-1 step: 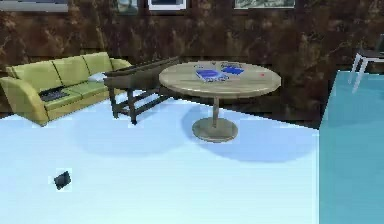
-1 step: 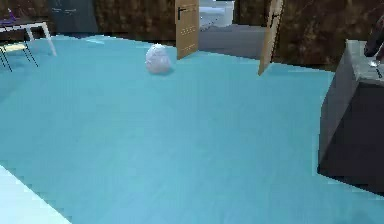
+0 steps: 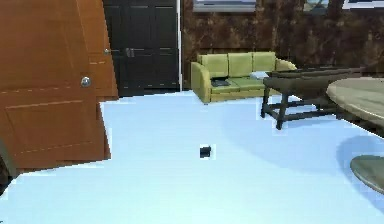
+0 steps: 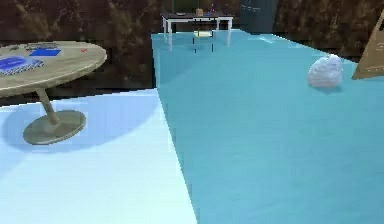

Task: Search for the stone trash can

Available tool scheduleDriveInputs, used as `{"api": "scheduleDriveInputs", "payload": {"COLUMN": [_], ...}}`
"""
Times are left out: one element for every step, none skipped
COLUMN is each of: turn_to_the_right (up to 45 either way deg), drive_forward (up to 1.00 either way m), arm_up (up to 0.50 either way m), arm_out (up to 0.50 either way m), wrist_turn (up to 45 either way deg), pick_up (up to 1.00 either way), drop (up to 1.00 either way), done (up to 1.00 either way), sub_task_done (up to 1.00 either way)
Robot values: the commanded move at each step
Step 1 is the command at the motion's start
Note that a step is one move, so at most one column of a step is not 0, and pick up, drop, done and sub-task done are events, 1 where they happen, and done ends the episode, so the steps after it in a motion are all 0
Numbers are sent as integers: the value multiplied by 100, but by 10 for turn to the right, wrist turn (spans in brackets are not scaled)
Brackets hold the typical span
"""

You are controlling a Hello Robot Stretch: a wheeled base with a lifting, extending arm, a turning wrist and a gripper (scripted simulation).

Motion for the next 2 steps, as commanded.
{"api": "scheduleDriveInputs", "payload": {"turn_to_the_right": [-150,0], "drive_forward": [0,100], "arm_up": [0,0], "arm_out": [0,0], "wrist_turn": [0,0], "pick_up": [0,0], "drop": [0,0], "done": [0,0], "sub_task_done": [0,0]}}
